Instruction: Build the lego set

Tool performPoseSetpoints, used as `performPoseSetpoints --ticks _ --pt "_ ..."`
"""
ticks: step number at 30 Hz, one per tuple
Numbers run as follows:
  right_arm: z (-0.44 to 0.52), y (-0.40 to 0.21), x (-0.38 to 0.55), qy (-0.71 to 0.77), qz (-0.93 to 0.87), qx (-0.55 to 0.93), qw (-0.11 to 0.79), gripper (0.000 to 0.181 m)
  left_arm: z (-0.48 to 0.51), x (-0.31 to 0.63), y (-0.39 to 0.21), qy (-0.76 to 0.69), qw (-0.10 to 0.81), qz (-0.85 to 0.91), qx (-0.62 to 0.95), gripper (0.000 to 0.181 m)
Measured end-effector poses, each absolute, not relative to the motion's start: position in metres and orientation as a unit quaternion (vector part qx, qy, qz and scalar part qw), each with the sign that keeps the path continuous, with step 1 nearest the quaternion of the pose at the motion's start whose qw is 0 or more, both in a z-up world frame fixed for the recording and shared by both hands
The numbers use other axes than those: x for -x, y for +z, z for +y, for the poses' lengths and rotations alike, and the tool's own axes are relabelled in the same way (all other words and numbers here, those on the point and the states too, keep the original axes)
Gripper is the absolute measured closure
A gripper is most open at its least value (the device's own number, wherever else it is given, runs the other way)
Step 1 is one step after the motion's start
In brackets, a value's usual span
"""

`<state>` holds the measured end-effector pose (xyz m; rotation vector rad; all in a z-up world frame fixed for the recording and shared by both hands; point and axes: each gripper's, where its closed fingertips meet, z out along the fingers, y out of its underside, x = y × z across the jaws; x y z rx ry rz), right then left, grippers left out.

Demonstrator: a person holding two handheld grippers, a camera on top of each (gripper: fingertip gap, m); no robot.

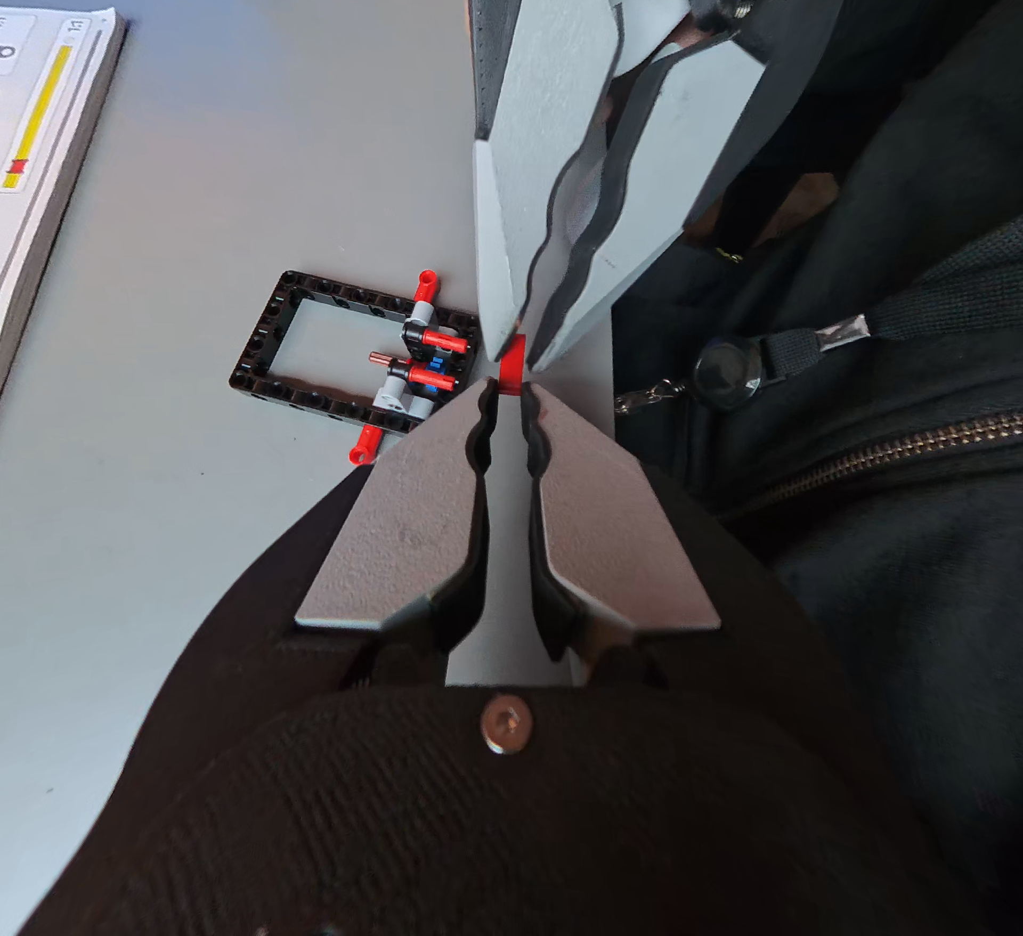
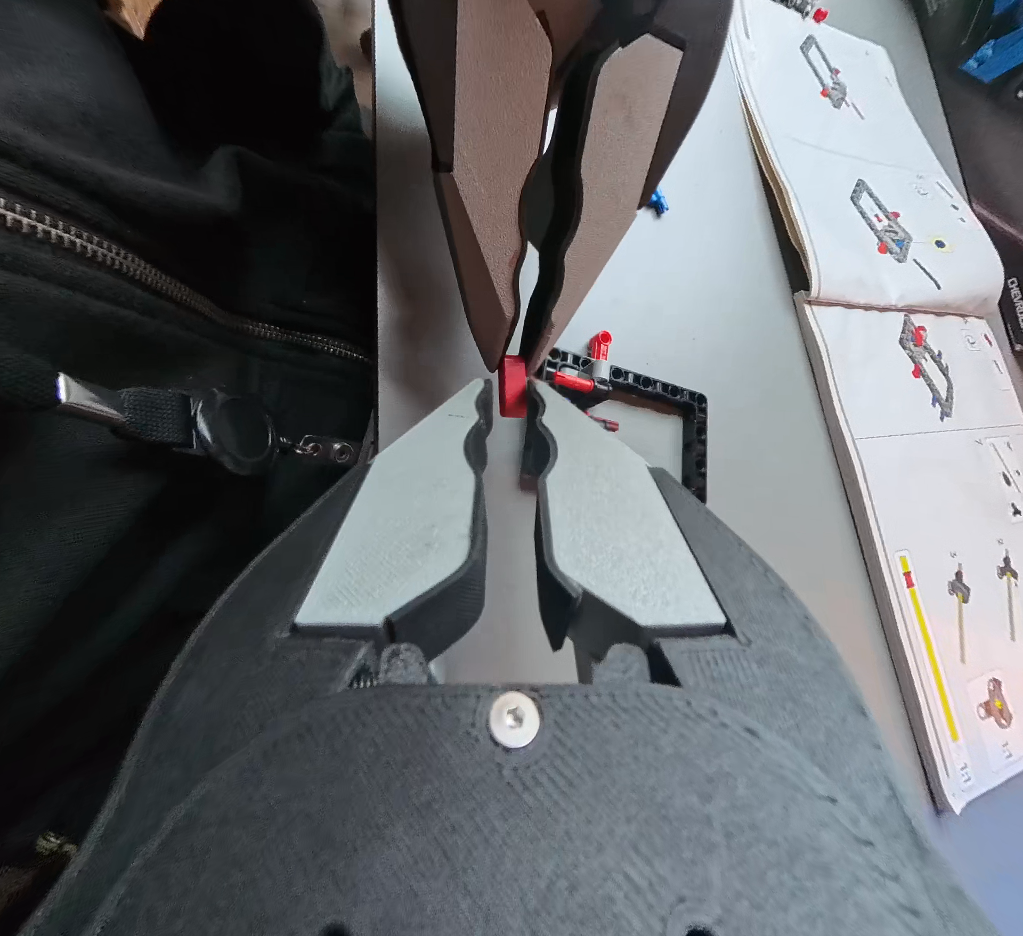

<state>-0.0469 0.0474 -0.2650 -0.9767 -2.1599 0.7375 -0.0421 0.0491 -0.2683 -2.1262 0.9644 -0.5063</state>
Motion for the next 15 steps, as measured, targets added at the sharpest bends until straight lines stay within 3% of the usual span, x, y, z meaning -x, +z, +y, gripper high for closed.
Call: performPoseSetpoints --ticks 5,10,15 --pt "0.051 -0.266 0.050 0.278 -0.821 0.389 0.314 0.176 0.050 0.046 -0.269 -0.185 0.364 0.379 0.830 0.174" --pt "0.062 -0.262 0.050 0.298 -0.797 0.445 0.279 0.176 0.054 0.081 -0.272 -0.135 0.370 0.385 0.835 0.148" --pt "0.061 -0.264 0.052 0.289 -0.800 0.460 0.254 0.176 0.070 0.087 -0.277 -0.166 0.356 0.394 0.831 0.148"
